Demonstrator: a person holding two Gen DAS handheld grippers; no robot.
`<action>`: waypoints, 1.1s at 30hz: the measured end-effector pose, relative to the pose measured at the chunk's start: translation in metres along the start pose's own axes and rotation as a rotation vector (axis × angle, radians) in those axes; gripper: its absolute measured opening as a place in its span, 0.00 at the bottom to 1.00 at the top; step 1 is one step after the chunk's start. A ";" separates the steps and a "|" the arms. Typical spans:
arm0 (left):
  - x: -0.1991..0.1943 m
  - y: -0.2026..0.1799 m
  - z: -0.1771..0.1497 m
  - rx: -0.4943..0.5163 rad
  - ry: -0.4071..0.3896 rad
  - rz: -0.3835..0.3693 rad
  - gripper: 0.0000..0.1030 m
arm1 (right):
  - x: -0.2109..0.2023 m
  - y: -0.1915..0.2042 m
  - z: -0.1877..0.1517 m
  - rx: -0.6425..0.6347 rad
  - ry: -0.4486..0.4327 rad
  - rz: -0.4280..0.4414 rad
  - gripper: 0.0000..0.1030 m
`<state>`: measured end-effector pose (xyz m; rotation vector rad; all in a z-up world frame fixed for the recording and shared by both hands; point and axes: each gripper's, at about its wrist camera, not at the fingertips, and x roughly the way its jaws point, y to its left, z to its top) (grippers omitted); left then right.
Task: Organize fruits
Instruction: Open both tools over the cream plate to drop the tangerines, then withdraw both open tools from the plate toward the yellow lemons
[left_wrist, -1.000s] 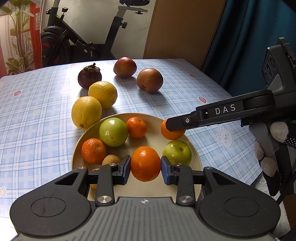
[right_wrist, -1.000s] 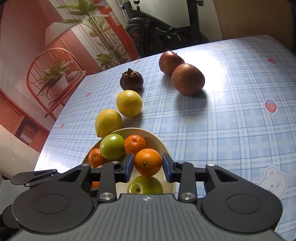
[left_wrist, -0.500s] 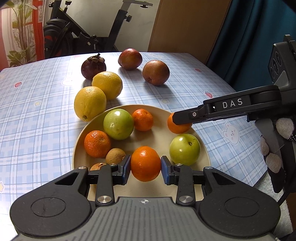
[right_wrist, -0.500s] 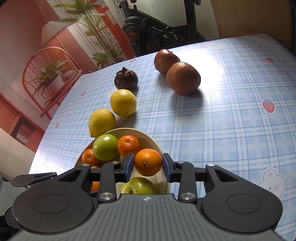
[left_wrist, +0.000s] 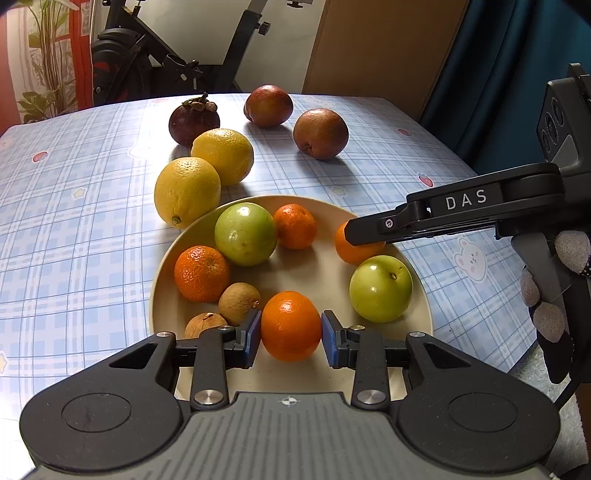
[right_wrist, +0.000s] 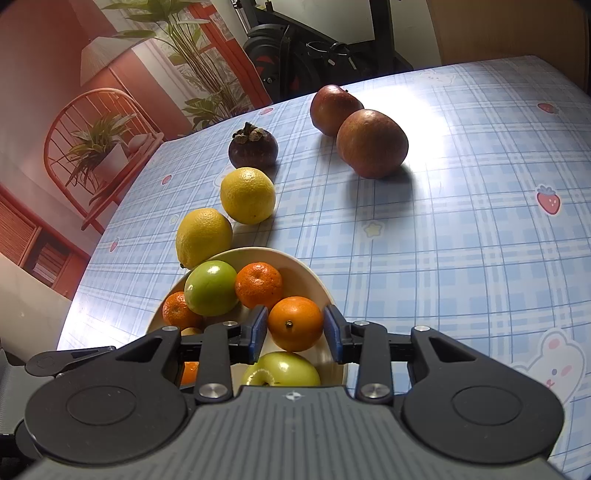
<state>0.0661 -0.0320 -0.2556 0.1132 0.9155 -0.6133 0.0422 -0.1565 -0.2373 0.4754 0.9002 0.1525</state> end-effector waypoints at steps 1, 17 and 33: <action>0.000 0.000 0.000 0.000 0.001 0.000 0.36 | 0.000 0.000 0.000 0.000 0.001 0.000 0.35; -0.014 -0.004 0.003 0.013 -0.062 0.032 0.39 | -0.019 0.002 0.005 -0.023 -0.072 -0.031 0.36; -0.044 0.013 0.030 -0.035 -0.204 0.165 0.39 | -0.036 0.003 0.013 -0.081 -0.167 -0.079 0.36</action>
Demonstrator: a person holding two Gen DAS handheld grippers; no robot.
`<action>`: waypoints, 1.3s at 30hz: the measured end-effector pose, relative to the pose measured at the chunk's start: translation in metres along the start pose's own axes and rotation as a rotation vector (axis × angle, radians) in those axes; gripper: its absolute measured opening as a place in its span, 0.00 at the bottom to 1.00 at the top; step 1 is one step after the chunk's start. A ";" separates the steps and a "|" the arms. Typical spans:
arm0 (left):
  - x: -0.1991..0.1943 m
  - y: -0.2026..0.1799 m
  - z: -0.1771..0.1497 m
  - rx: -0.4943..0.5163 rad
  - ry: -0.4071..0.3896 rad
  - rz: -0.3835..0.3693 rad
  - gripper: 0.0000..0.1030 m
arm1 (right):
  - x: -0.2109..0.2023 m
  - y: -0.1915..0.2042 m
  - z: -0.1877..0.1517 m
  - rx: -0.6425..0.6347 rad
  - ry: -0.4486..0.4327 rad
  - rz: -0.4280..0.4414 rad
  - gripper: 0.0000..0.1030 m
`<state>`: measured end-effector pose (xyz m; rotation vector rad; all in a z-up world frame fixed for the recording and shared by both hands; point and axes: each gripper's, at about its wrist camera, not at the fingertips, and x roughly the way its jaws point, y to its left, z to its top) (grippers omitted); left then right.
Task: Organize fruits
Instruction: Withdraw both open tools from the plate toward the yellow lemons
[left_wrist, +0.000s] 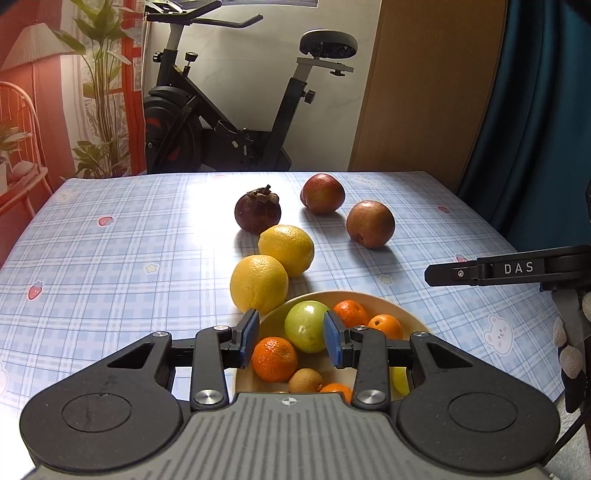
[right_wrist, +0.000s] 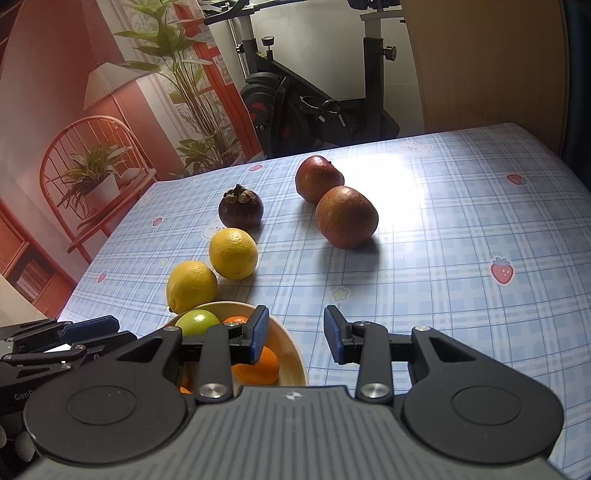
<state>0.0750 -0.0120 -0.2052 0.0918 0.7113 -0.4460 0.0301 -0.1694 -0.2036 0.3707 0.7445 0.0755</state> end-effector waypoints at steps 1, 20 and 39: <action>0.000 0.003 0.003 -0.003 -0.006 0.015 0.39 | 0.000 0.000 0.001 -0.003 -0.004 -0.001 0.36; 0.013 0.029 0.032 -0.045 -0.031 0.085 0.44 | 0.013 -0.002 0.021 -0.061 -0.029 0.015 0.36; 0.036 0.036 0.033 -0.052 0.018 0.033 0.49 | 0.034 0.001 0.024 -0.140 -0.004 0.032 0.36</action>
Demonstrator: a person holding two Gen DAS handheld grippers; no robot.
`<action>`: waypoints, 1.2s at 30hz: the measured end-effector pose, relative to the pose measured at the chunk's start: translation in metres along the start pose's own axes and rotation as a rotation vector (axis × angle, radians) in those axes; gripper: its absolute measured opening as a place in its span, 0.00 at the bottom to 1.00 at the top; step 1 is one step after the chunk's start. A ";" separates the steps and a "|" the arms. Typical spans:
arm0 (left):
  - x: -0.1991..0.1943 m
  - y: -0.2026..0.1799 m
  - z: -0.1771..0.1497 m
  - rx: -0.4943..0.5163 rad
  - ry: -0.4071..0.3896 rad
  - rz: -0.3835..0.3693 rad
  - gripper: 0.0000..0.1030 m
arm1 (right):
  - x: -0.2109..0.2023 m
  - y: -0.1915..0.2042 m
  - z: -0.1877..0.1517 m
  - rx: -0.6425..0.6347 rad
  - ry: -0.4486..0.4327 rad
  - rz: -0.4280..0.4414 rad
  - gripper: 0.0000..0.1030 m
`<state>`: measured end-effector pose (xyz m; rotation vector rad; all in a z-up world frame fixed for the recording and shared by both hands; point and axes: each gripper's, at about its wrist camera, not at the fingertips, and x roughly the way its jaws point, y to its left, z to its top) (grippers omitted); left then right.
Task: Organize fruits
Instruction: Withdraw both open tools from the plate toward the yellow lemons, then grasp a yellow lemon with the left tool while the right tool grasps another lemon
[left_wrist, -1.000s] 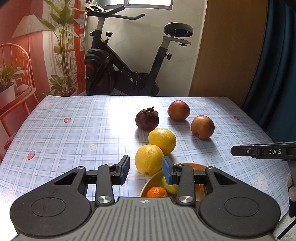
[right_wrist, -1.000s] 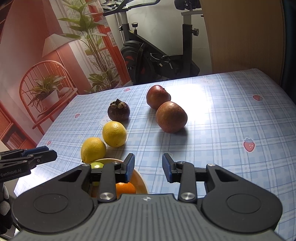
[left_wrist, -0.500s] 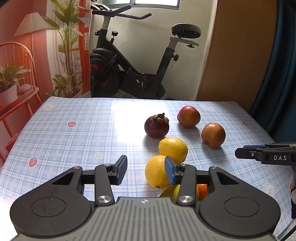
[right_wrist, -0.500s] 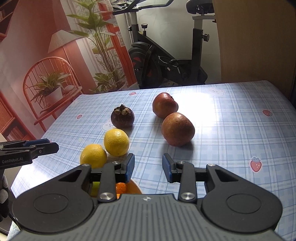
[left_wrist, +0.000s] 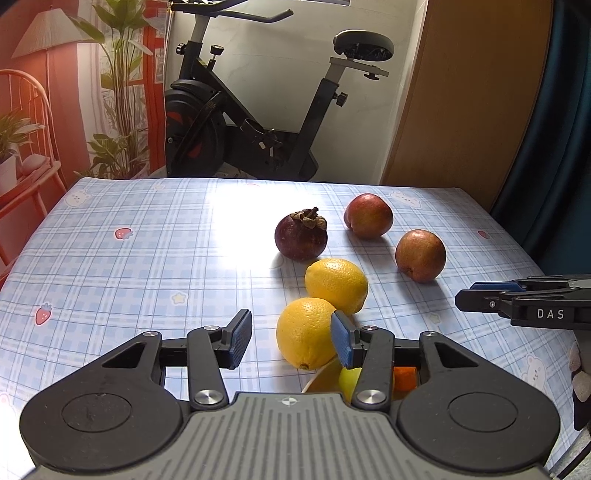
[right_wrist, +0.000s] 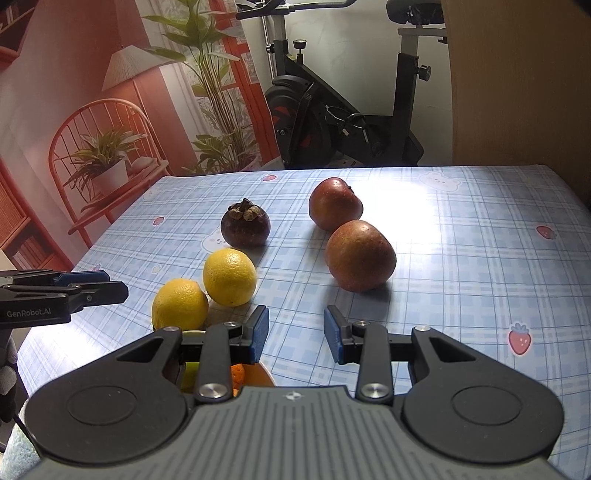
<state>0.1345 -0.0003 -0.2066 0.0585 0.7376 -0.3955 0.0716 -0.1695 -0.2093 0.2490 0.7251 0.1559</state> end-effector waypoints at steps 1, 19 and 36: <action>0.002 0.000 -0.001 -0.002 0.008 -0.009 0.50 | 0.001 0.001 0.000 -0.003 0.002 0.002 0.36; 0.059 -0.002 0.000 -0.055 0.125 -0.038 0.58 | 0.016 -0.001 0.000 -0.003 0.024 0.008 0.36; 0.067 -0.005 0.000 -0.056 0.126 -0.028 0.57 | 0.023 -0.002 -0.001 0.003 0.037 0.009 0.36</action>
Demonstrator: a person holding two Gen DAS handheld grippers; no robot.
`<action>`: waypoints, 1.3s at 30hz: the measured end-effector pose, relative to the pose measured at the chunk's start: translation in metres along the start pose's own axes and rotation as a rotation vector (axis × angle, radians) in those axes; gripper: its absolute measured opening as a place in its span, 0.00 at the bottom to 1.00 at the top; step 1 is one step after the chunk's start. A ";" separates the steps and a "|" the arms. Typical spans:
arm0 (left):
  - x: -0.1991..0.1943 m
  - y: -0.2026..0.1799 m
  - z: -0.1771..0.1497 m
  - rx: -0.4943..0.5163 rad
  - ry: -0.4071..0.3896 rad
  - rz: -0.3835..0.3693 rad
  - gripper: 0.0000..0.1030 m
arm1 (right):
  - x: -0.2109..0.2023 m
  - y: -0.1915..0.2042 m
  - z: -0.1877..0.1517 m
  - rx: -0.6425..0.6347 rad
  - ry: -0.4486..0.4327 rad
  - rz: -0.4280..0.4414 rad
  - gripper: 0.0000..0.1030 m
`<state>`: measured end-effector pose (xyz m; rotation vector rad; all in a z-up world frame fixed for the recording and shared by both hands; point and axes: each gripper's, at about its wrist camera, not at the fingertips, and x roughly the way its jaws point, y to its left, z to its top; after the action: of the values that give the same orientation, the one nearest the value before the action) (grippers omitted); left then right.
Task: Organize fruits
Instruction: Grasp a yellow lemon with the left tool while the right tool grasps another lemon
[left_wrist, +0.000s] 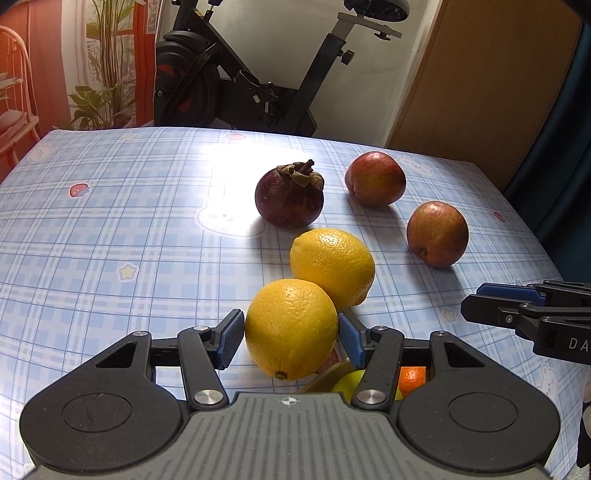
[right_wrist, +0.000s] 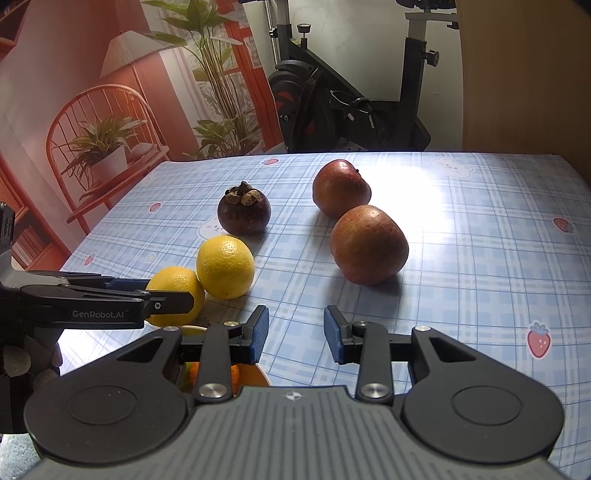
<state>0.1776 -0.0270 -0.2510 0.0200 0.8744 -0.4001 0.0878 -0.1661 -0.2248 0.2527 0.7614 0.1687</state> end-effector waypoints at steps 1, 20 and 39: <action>0.000 -0.001 0.000 0.003 0.000 0.003 0.57 | 0.000 0.000 0.000 0.000 0.000 0.000 0.36; 0.002 0.008 -0.005 -0.009 -0.015 0.014 0.57 | 0.005 0.007 0.008 -0.050 0.006 0.013 0.36; -0.015 0.044 -0.016 -0.075 -0.058 0.000 0.57 | 0.082 0.060 0.047 -0.240 0.075 0.096 0.58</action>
<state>0.1726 0.0218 -0.2563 -0.0602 0.8311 -0.3656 0.1755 -0.0963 -0.2290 0.0547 0.7958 0.3598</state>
